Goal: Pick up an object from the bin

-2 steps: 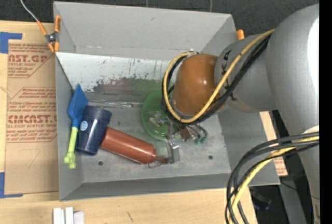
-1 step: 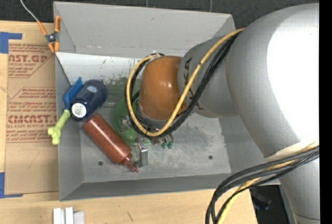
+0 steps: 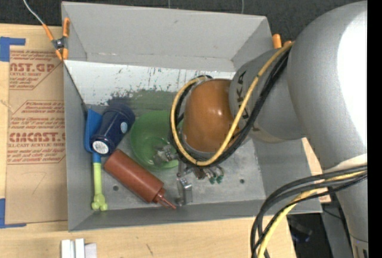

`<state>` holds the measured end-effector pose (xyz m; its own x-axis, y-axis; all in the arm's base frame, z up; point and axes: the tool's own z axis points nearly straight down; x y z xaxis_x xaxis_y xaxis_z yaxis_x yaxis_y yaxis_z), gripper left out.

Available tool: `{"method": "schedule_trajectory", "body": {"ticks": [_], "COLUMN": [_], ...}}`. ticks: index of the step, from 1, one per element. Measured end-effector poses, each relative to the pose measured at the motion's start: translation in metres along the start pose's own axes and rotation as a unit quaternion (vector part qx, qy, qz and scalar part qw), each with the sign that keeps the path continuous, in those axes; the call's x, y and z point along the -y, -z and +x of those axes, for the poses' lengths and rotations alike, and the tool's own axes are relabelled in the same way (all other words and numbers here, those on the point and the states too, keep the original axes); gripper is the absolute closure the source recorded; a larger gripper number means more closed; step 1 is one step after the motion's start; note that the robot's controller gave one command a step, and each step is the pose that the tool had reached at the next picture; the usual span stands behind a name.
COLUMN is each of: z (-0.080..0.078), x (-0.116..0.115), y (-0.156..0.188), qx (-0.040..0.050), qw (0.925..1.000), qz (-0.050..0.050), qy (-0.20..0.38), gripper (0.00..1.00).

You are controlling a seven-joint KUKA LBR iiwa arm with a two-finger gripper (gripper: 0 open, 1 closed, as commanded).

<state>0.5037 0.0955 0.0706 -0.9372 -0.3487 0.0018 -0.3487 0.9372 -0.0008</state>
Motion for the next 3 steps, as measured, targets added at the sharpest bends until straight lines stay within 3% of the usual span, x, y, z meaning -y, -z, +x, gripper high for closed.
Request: {"method": "schedule_trajectory", "body": {"ticks": [1,2,3], "z": [-0.068,-0.072,-0.072], "x": [-0.020,0.038,0.038], "y": [0.052,0.024,0.024], "qx": [0.0098,-0.0039,-0.0039], "qw": [0.9993,0.9978,0.9978], "qz": [-0.001,-0.001,-0.001], "qy": [-0.037,-0.067,-0.067], "gripper": [0.00,1.00,1.00]}}
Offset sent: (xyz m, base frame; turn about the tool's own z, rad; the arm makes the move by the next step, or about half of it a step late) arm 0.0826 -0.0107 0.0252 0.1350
